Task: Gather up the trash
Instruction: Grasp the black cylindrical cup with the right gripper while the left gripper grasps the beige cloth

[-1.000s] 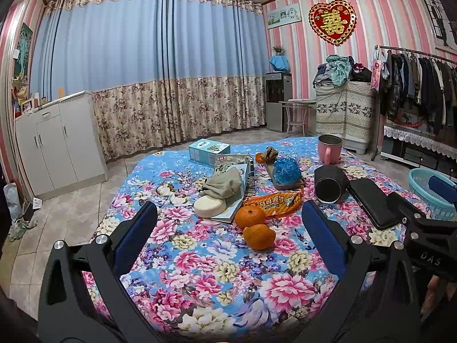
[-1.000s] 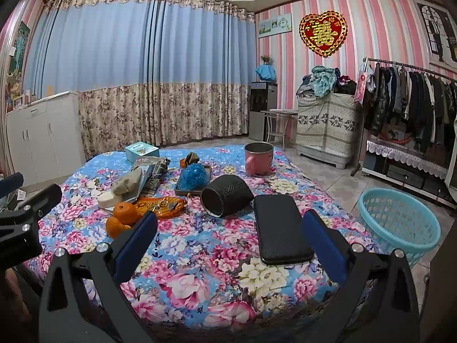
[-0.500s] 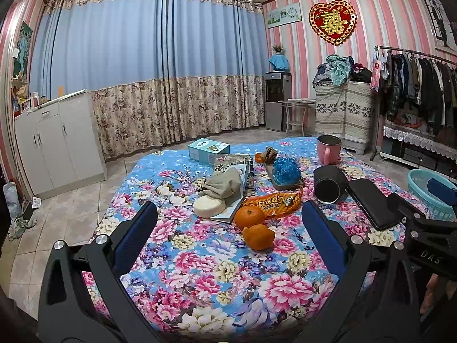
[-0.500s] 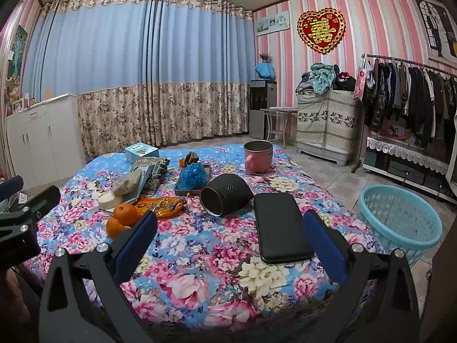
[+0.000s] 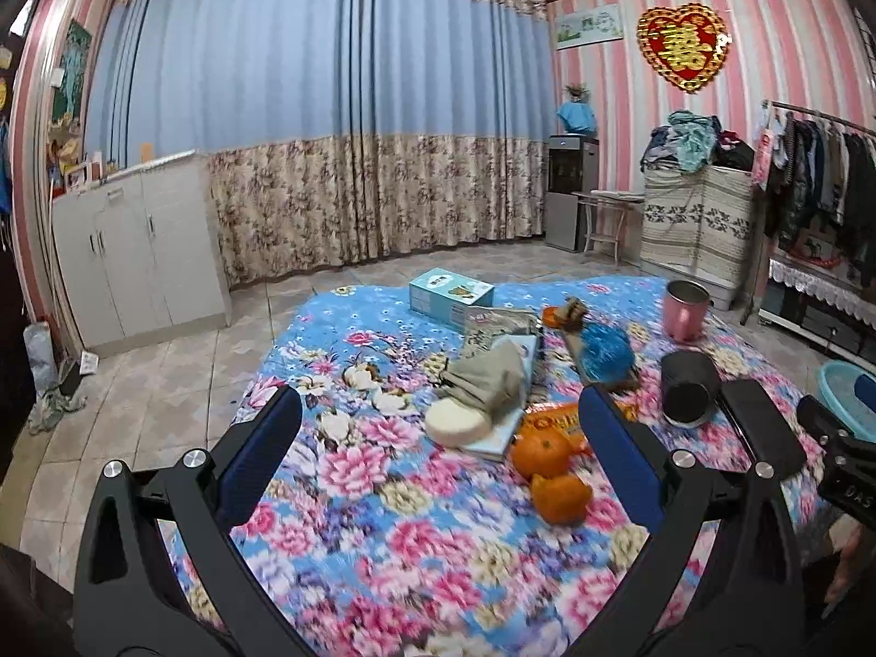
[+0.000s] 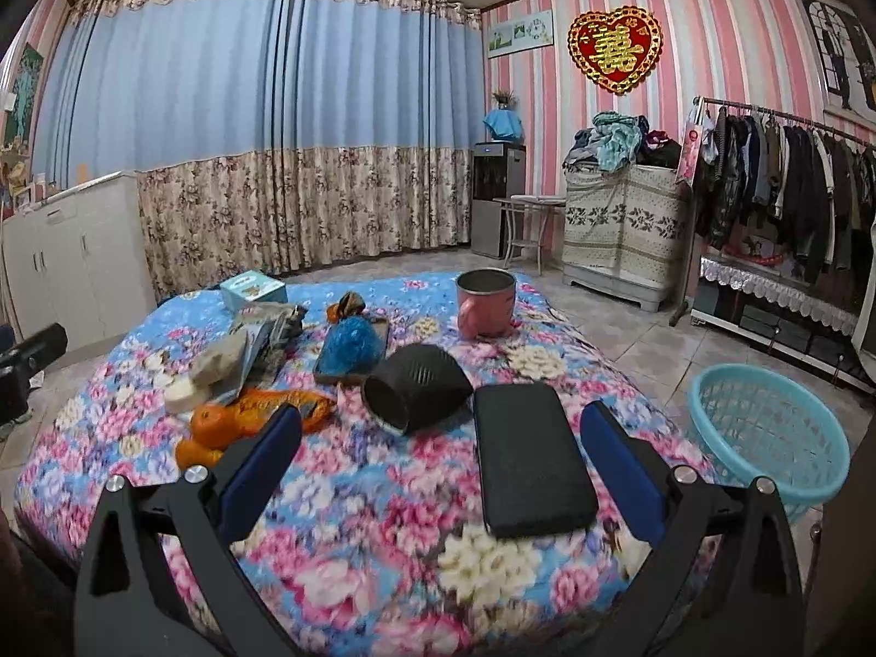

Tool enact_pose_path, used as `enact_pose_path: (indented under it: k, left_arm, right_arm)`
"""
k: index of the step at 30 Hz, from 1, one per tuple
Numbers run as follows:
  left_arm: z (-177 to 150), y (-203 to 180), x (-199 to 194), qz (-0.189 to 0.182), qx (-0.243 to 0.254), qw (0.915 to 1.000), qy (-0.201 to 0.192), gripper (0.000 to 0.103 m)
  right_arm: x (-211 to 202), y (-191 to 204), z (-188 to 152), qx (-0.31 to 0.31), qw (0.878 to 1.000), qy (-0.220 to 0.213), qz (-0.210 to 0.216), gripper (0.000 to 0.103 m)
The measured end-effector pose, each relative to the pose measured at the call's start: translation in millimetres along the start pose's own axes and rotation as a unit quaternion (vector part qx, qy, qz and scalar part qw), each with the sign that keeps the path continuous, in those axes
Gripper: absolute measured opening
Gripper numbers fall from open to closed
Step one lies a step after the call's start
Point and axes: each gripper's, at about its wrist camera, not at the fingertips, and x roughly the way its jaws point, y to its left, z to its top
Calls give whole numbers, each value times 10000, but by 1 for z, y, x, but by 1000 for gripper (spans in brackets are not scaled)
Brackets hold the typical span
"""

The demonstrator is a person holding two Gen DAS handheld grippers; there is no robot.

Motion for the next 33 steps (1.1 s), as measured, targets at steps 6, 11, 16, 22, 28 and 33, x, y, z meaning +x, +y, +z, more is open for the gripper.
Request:
enact_pose_path:
  k: [6, 11, 16, 22, 28, 33]
  left_arm:
    - [24, -3, 26, 170, 104, 9997, -128, 98]
    - [47, -6, 62, 156, -28, 9999, -63, 98]
    - [59, -17, 116, -258, -185, 9991, 272, 98]
    - [28, -23, 167, -241, -13, 9966, 783, 98]
    - [3, -33, 208, -269, 537, 9870, 1489, 98]
    - [-3, -30, 225, -474, 409, 9830, 1725, 95]
  right_arm:
    - [22, -1, 28, 18, 10000, -92, 17, 99]
    - [52, -1, 57, 135, 9999, -51, -40, 99]
    - [96, -6, 73, 272, 9993, 131, -227, 99]
    - [128, -14, 40, 349, 9973, 545, -350, 99]
    - [141, -12, 34, 189, 9964, 723, -403, 99]
    - [152, -8, 29, 106, 9947, 928, -420, 99]
